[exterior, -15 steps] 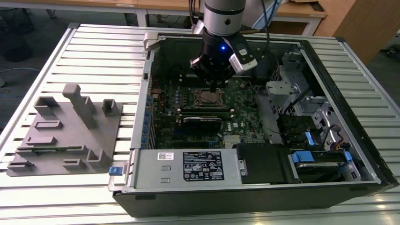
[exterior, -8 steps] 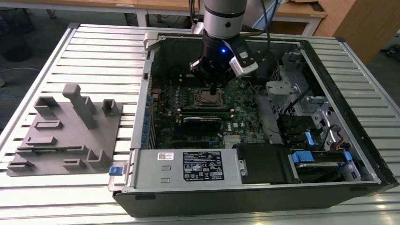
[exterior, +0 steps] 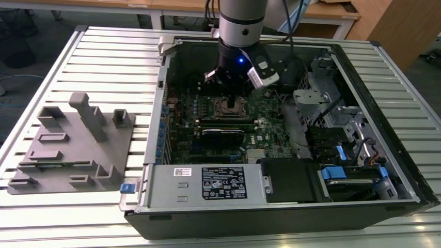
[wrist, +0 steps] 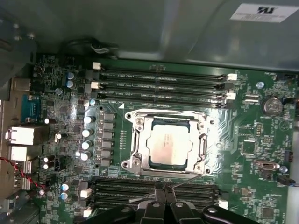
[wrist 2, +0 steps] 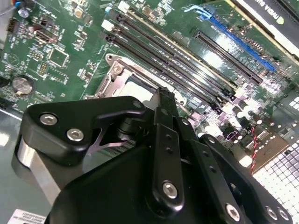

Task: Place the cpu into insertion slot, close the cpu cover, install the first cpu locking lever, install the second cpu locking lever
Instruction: 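Install the second cpu locking lever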

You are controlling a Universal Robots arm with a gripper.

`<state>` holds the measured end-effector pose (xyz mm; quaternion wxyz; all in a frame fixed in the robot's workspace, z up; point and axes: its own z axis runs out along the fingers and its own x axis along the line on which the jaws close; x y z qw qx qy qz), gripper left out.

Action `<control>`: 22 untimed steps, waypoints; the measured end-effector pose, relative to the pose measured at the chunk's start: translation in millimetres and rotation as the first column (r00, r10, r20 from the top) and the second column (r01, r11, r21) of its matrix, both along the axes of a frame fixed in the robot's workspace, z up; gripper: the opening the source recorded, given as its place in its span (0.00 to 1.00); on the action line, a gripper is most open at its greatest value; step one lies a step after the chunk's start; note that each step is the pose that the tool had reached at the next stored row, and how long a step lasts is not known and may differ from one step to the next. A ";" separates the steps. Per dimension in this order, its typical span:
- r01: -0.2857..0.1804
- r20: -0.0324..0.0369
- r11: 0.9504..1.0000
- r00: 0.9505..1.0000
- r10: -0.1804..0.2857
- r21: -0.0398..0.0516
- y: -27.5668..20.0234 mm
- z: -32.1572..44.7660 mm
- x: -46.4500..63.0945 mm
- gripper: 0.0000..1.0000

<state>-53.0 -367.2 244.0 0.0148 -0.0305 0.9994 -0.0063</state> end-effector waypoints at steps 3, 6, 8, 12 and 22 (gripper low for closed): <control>0.000 0.000 1.000 1.000 0.000 0.000 -1.4 -3.4 -1.6 0.11; 0.000 0.000 1.000 1.000 0.000 0.000 -2.4 -5.4 -3.0 0.11; 0.000 0.000 1.000 1.000 0.000 0.000 -2.6 -6.6 -4.9 0.11; 0.000 0.000 1.000 1.000 0.000 0.000 -2.6 -9.4 -10.2 0.11; 0.000 0.000 1.000 1.000 0.000 -0.001 -2.6 -11.7 -11.9 0.11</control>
